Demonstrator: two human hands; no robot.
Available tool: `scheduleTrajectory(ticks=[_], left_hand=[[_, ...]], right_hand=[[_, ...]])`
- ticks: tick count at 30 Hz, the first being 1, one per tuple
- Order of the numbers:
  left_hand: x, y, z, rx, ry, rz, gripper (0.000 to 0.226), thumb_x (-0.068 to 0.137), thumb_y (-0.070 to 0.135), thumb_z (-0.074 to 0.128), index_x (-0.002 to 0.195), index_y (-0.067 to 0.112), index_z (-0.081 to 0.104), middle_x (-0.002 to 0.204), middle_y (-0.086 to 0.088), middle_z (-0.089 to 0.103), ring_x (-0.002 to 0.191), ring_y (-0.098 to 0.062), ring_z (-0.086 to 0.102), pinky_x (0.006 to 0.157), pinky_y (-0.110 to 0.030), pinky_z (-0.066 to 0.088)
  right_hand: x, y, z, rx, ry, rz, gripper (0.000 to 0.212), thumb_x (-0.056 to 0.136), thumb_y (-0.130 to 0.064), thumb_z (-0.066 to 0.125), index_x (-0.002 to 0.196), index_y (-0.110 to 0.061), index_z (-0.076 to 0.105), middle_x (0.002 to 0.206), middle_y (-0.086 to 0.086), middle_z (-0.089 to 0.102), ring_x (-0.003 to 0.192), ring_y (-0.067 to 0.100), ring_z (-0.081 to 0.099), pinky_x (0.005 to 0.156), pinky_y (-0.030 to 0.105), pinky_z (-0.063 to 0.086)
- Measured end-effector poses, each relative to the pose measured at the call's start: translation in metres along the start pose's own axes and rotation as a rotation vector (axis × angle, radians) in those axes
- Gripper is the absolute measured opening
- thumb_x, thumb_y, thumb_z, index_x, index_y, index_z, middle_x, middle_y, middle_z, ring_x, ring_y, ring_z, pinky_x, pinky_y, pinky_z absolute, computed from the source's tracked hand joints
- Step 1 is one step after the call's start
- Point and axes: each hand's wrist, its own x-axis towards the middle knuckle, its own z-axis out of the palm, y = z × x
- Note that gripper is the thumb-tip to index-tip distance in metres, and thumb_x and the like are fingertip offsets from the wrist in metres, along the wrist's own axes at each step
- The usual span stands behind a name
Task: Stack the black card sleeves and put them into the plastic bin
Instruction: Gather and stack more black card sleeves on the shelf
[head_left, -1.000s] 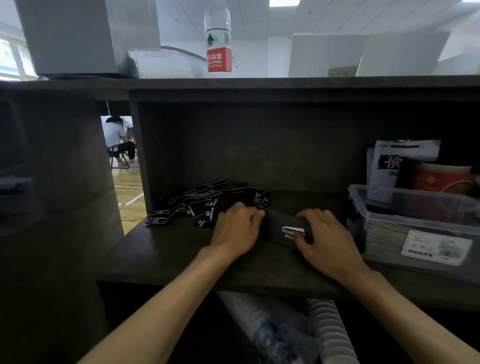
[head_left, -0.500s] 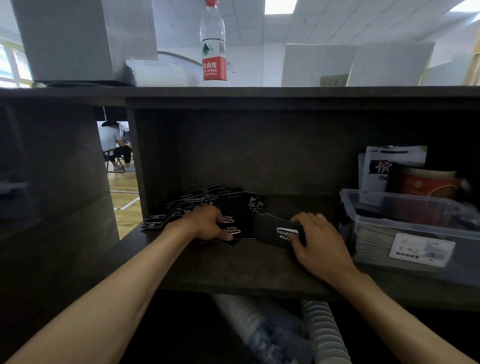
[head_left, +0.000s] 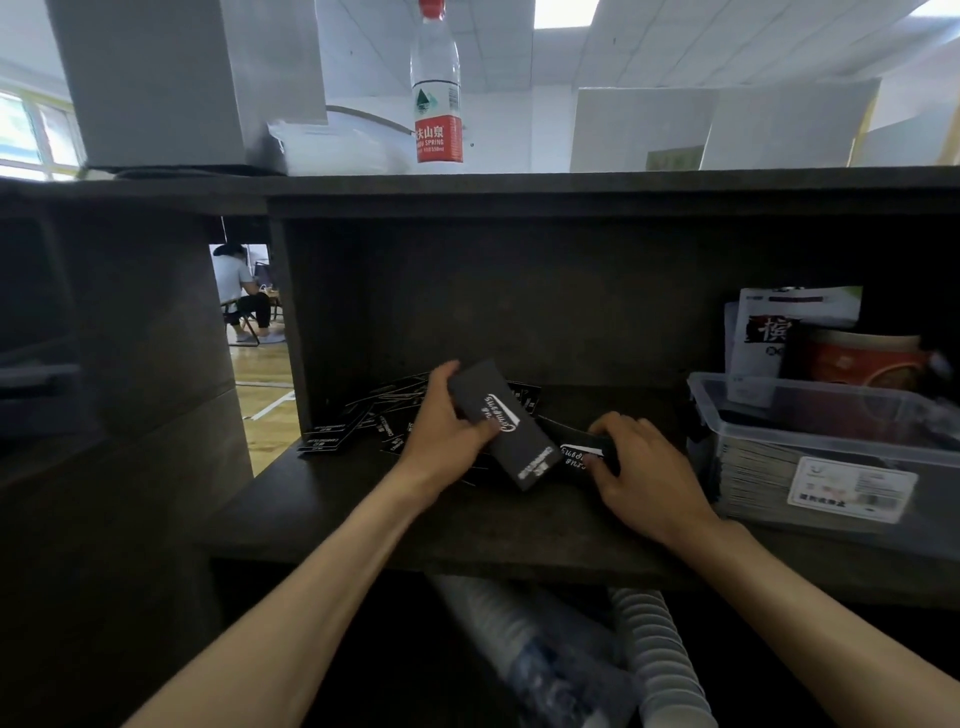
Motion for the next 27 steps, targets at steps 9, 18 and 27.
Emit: scheduleTrajectory(ticks=[9,18,27], left_hand=[[-0.013,-0.014,0.035,1.130,0.083,0.155,0.054,0.089,0.063,0.053,0.114,0.015,0.061,0.118,-0.007,0.058,0.109,-0.025,0.057,0.094,-0.040,0.041],[-0.015,-0.010,0.041,0.681,-0.182,0.263,0.053,0.097,0.014,0.049,0.149,0.021,0.039,0.137,-0.008,0.050,0.125,-0.021,0.051,0.107,-0.027,0.037],[0.026,-0.024,-0.024,0.969,-0.089,0.090,0.044,0.100,0.020,0.048,0.144,0.021,0.045,0.144,-0.008,0.049,0.131,-0.024,0.047,0.111,-0.045,0.034]], right_hand=[[0.006,-0.017,0.017,-0.052,0.044,-0.065,0.021,0.093,-0.036,0.054,0.111,-0.025,0.053,0.100,-0.006,0.055,0.087,0.009,0.044,0.071,0.027,0.041],[0.009,-0.013,0.018,-0.084,-0.006,-0.082,0.033,0.089,-0.037,0.055,0.120,-0.029,0.048,0.113,-0.007,0.058,0.101,0.013,0.047,0.086,0.036,0.044],[0.004,-0.012,0.019,-0.051,0.001,-0.044,0.033,0.090,-0.034,0.057,0.122,-0.027,0.049,0.112,-0.007,0.056,0.099,0.008,0.045,0.070,0.023,0.036]])
